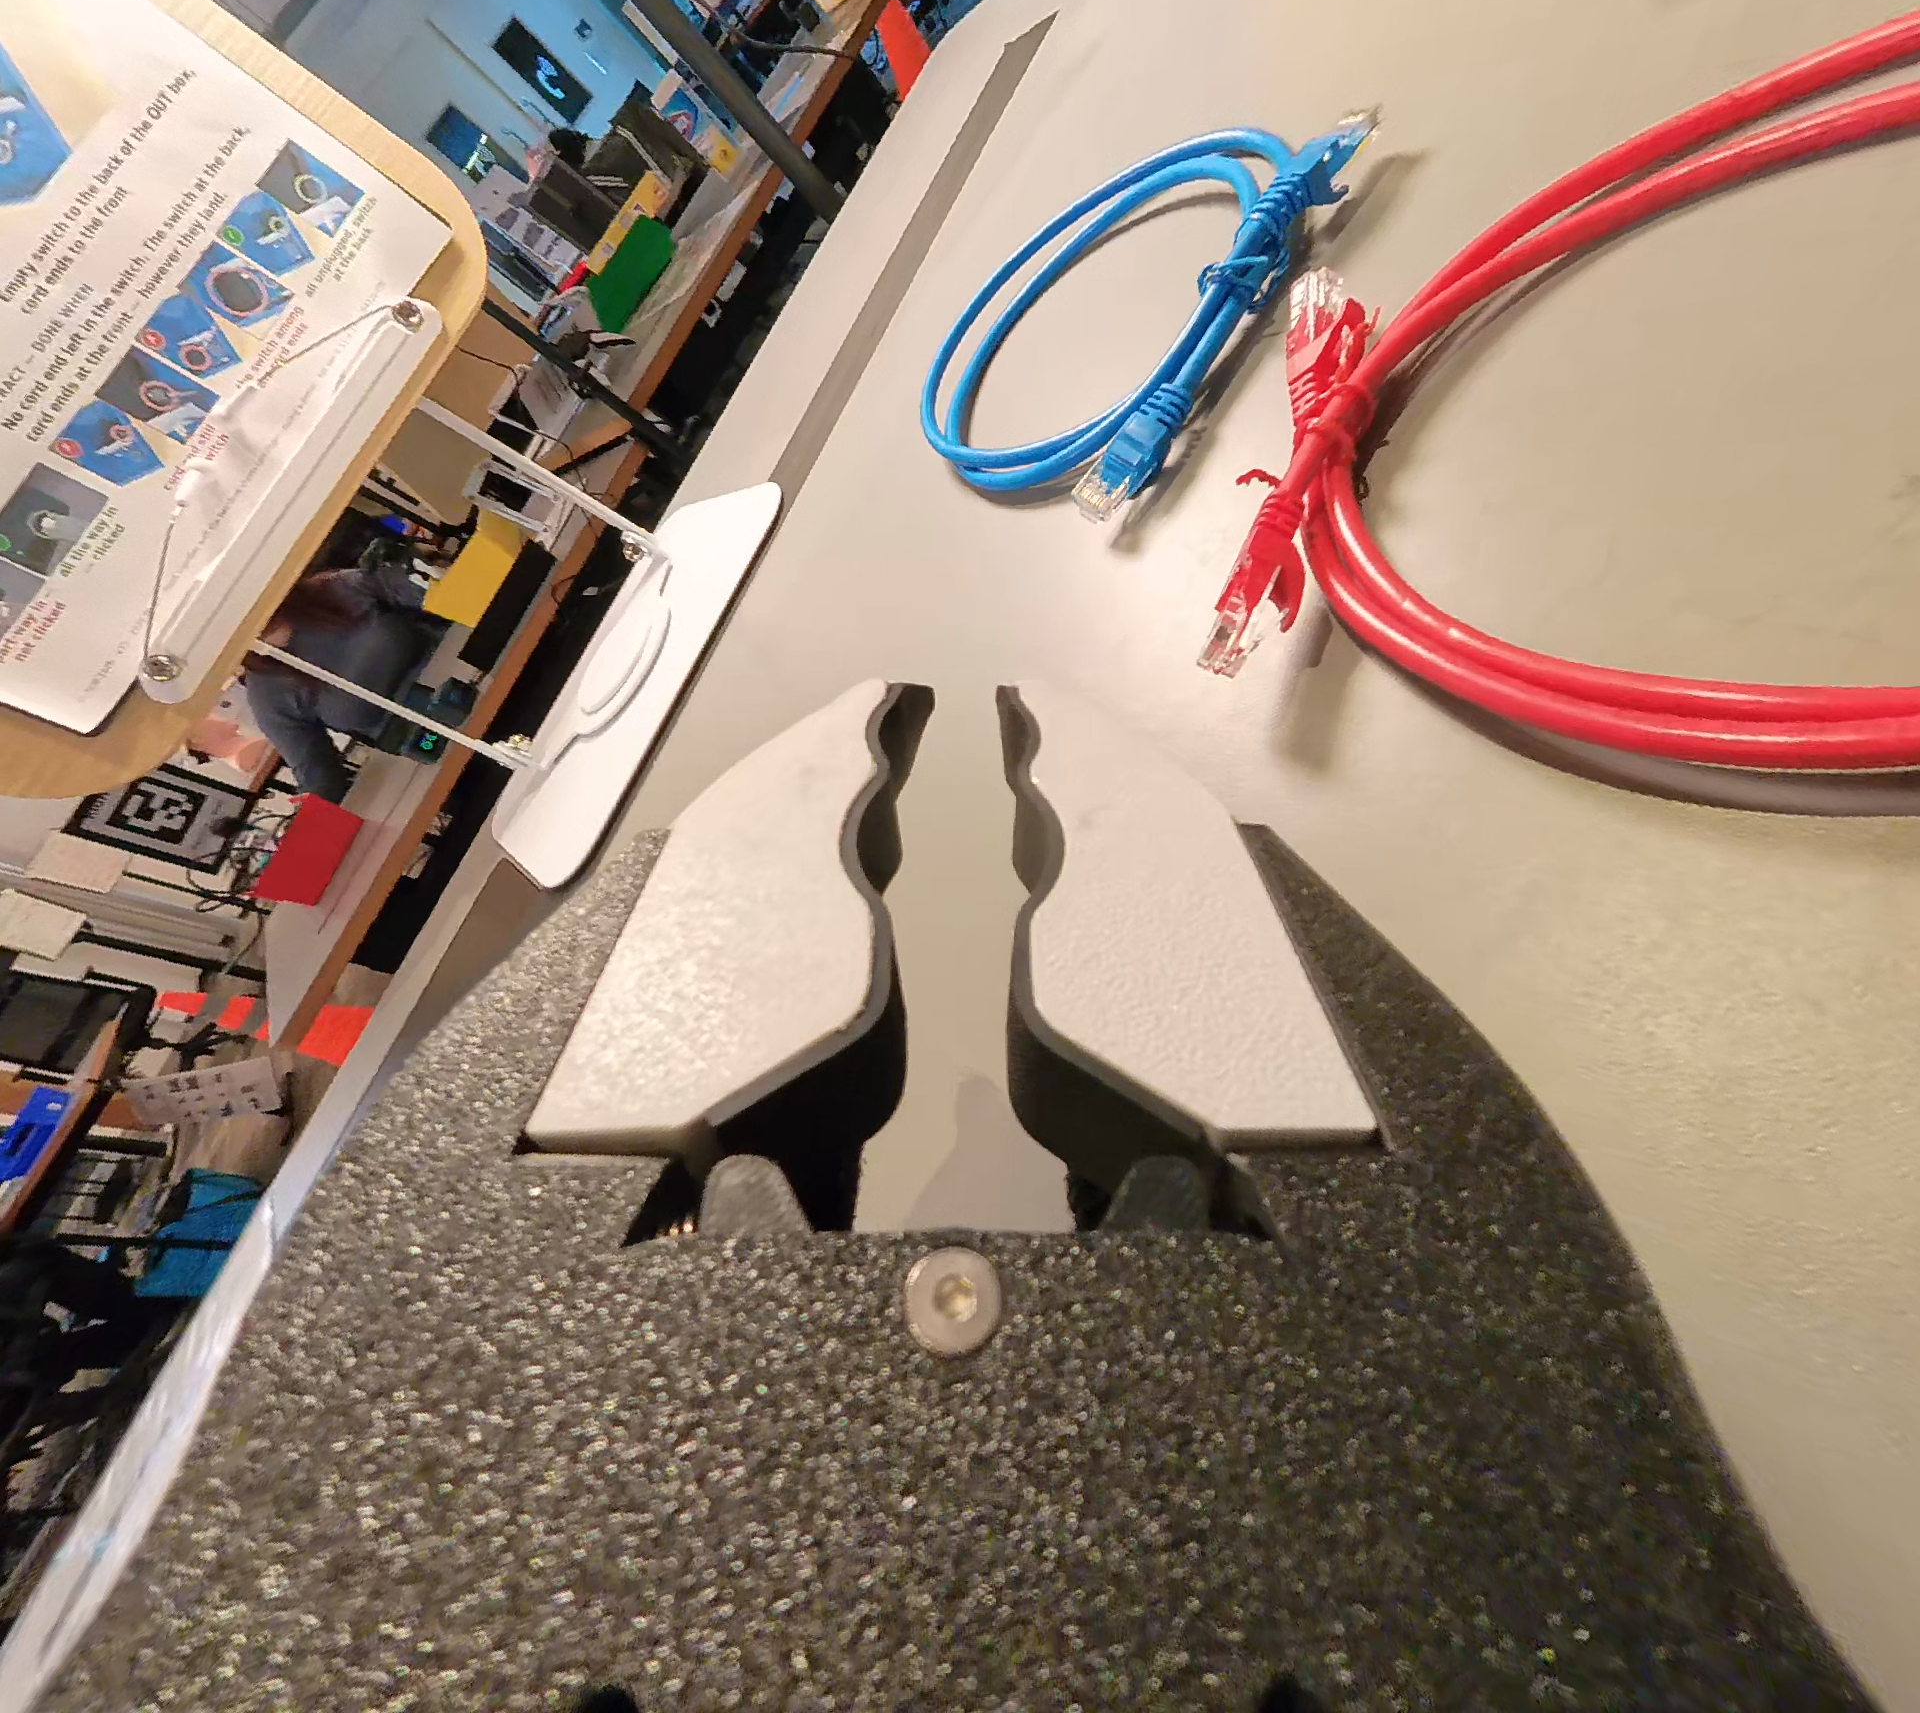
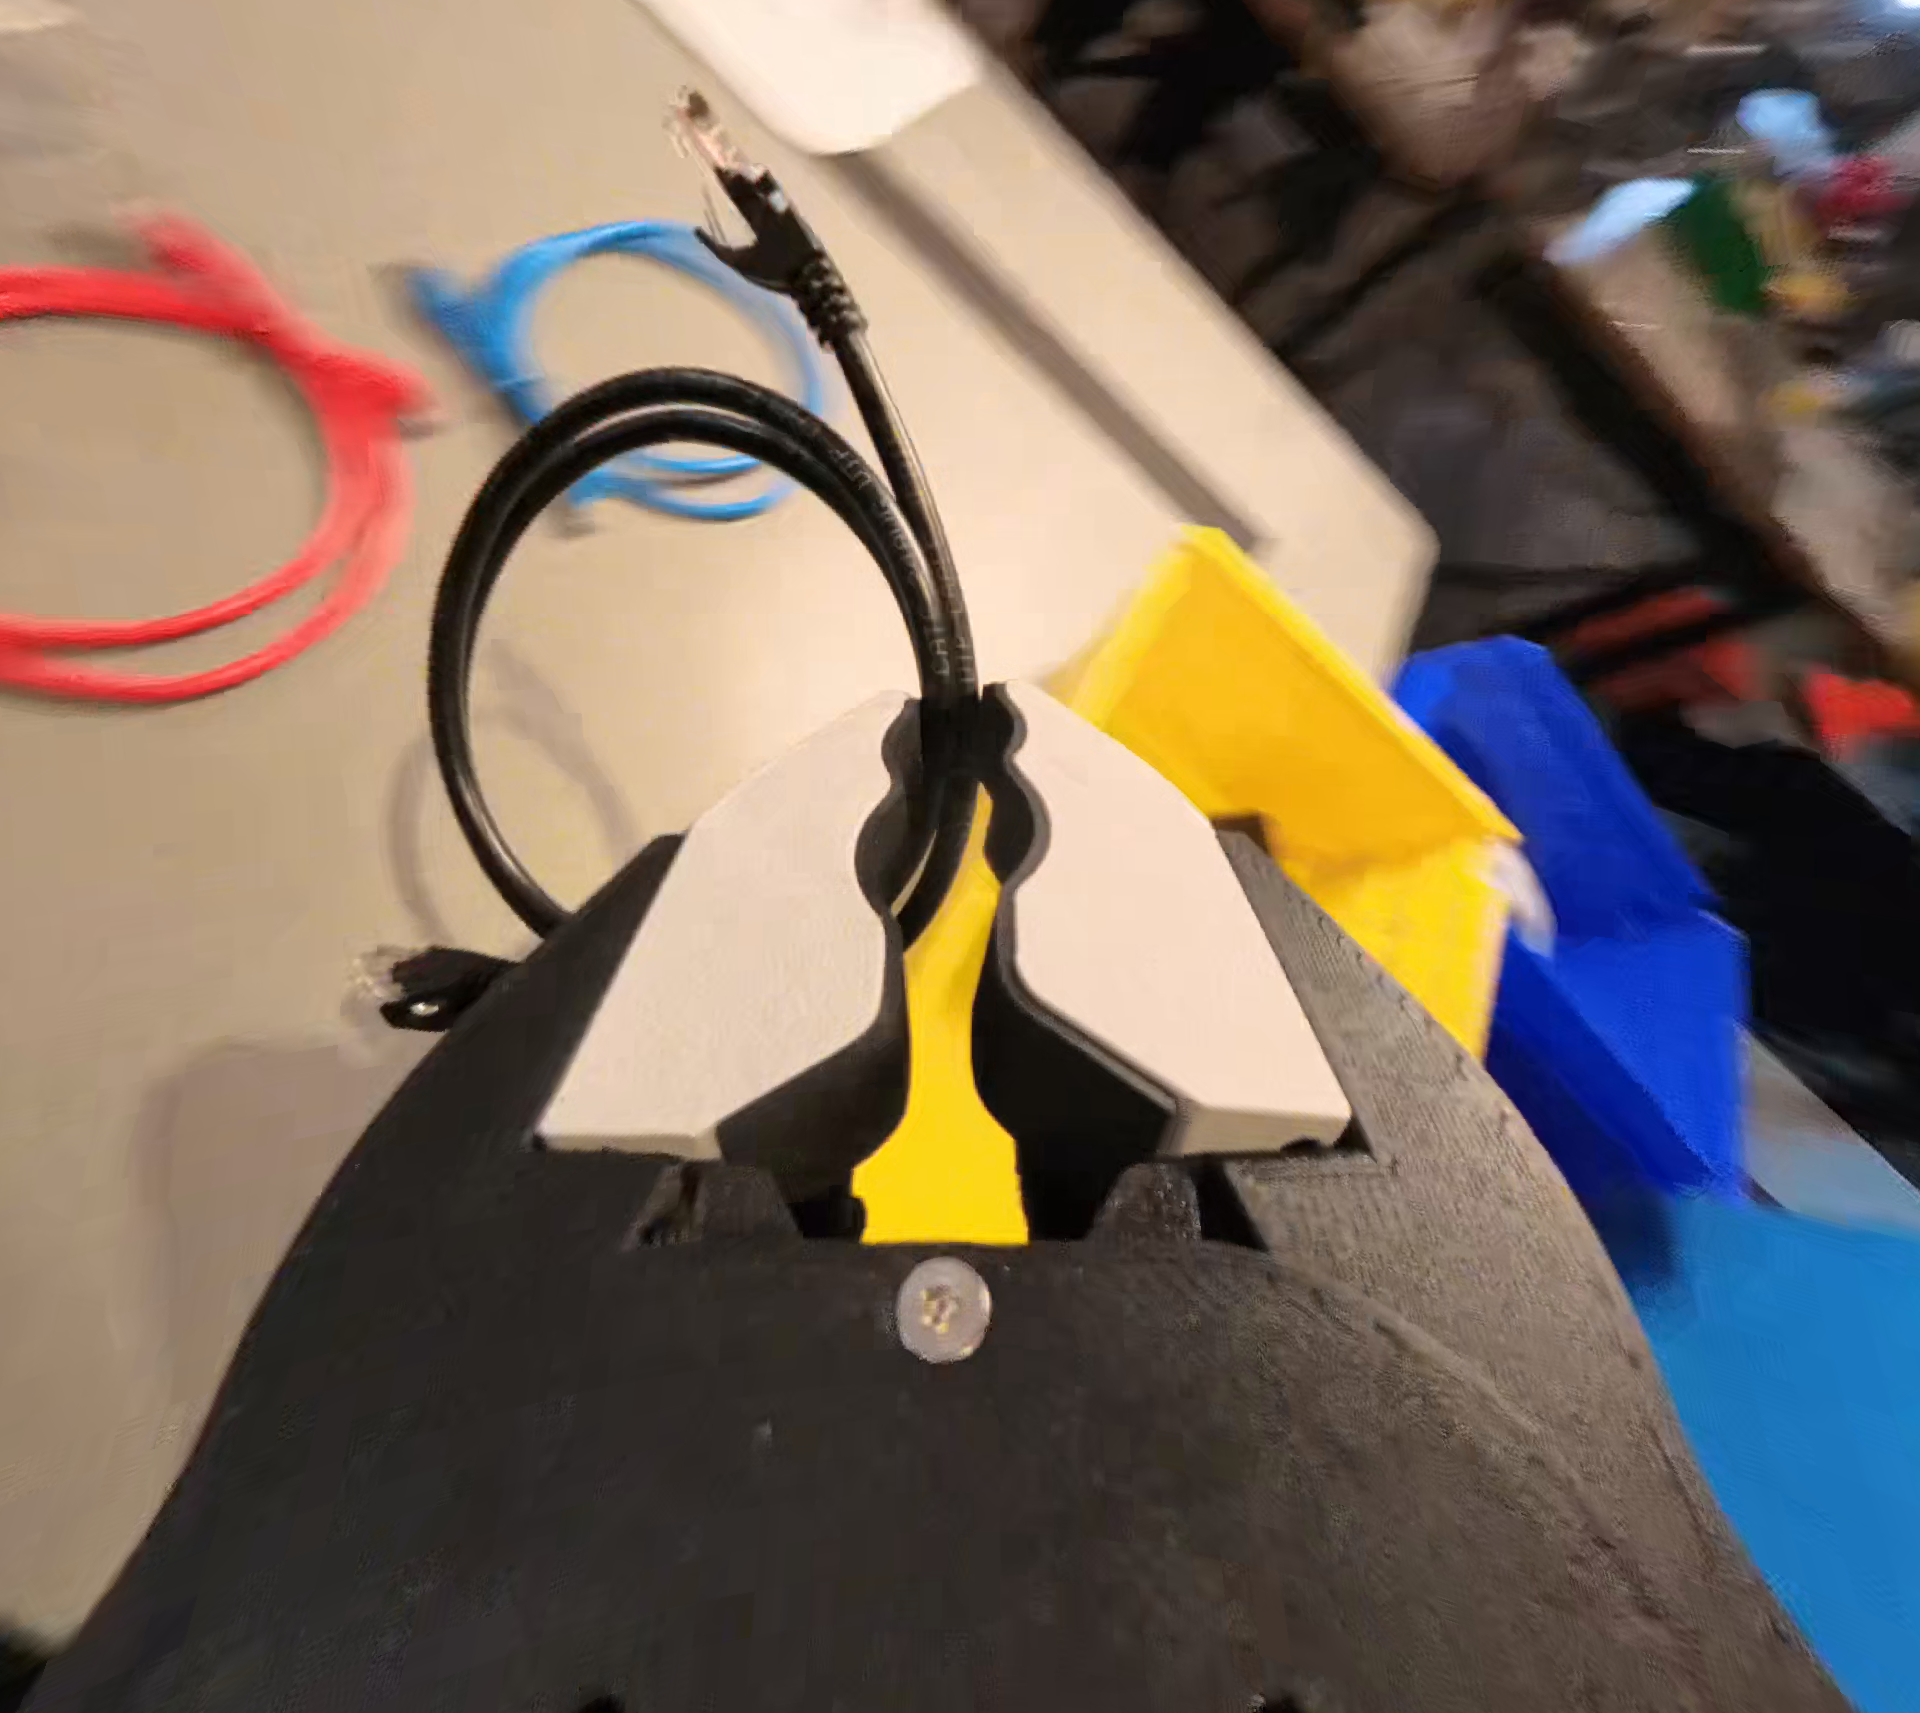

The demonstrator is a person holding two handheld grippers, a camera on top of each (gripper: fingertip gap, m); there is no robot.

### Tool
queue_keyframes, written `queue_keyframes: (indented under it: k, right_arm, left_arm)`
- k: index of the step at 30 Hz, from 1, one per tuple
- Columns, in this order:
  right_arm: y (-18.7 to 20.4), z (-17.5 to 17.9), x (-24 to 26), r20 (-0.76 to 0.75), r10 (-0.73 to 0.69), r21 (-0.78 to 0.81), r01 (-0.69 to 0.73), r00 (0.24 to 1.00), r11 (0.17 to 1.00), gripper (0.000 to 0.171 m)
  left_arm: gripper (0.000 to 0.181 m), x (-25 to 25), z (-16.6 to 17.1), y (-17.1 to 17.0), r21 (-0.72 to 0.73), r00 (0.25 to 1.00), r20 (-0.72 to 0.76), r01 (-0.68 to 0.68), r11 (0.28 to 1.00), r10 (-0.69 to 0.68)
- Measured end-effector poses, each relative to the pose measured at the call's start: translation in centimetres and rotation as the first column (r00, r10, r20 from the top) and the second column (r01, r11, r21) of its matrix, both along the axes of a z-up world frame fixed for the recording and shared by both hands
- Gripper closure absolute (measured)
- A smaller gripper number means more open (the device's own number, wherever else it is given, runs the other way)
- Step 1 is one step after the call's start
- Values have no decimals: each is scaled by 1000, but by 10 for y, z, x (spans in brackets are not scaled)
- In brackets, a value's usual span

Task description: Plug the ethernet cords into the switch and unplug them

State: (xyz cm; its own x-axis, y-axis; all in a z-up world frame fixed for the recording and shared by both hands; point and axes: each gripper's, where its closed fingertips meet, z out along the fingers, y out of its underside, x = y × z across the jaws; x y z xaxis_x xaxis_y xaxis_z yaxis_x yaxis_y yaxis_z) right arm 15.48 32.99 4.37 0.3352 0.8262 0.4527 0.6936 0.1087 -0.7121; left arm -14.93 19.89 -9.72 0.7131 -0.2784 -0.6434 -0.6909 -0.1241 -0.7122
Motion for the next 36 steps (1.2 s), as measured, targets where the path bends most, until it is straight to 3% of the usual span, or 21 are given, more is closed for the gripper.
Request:
queue_keyframes:
  k: [3,7,11,13,15,18,22,25,28,31,36]
  right_arm:
    - [65,36,65,-83,-237,116,245,968,962,161]
    - [117,1,124,-66,-399,31,402,915,915,160]
    - [127,-85,144,91,-432,-127,441,897,889,160]
    - [127,-111,149,166,-439,-135,461,883,877,154]
    - [127,-109,150,182,-443,-85,462,878,883,147]
    - [123,-79,141,134,-440,-19,446,888,895,142]
    - [95,-42,99,78,-336,0,337,939,942,138]
    - [51,-44,40,68,-160,-66,165,985,984,137]
    - [-8,-76,-28,30,52,-229,-44,998,973,130]
    - [-67,-126,-89,-14,200,-468,-184,980,864,121]
    - [-97,-182,-148,98,272,-514,-186,957,838,106]
  left_arm:
    - [165,2,0,0,8,1000,-17,4,1000,-4]
    - [165,1,0,0,12,1000,-31,0,1000,1]
    - [165,-1,1,0,19,999,-30,-11,1000,12]
    - [165,-3,0,1,17,999,-30,-17,1000,18]
    - [165,-4,-2,1,9,999,-32,-24,1000,24]
    - [165,-6,-6,1,-10,999,-26,-25,1000,25]
    - [165,-8,-11,3,-42,1000,-11,-29,999,29]
    - [167,-8,-11,4,-50,999,-2,-33,998,33]
    - [177,-9,-10,3,-63,999,34,-34,997,36]
    - [181,-8,-7,0,-104,989,143,-15,995,30]
    - [181,2,-9,-10,-244,935,354,99,965,-7]
